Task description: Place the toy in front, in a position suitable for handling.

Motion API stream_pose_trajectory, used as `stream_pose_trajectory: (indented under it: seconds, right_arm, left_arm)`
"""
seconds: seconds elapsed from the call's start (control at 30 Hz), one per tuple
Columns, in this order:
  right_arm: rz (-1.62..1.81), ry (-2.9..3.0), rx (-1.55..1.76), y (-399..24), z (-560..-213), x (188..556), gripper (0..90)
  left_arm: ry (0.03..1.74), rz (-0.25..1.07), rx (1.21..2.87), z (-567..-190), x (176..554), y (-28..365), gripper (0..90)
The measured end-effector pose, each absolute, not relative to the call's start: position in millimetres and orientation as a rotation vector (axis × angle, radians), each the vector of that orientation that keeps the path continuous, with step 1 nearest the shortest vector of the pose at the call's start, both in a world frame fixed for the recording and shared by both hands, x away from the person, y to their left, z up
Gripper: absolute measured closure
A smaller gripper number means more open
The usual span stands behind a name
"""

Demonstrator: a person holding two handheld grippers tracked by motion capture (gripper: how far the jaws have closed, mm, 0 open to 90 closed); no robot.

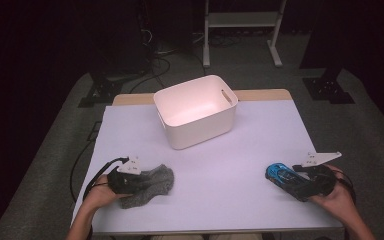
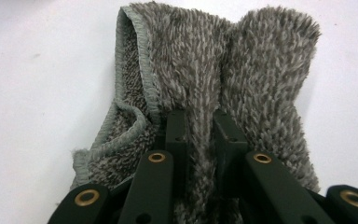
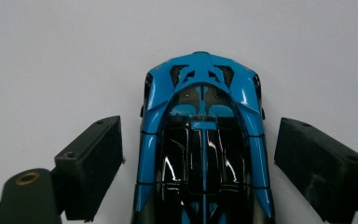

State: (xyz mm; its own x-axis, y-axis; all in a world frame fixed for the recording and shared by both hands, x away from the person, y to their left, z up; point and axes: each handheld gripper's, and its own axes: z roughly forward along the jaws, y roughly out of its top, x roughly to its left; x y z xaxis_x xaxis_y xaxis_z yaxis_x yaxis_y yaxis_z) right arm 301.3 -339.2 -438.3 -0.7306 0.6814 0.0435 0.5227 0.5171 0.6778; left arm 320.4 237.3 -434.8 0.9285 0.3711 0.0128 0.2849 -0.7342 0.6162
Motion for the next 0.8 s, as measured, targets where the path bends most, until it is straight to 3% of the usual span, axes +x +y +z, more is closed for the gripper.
stream_pose_trajectory:
  seconds: [0.8]
  right_arm:
    - [0.946, 2.57, 1.028, -339.3, -449.2, 303.1, 14.5]
  left_arm:
    - [0.462, 0.162, 2.443, -434.9, 321.2, 237.4, 77.8]
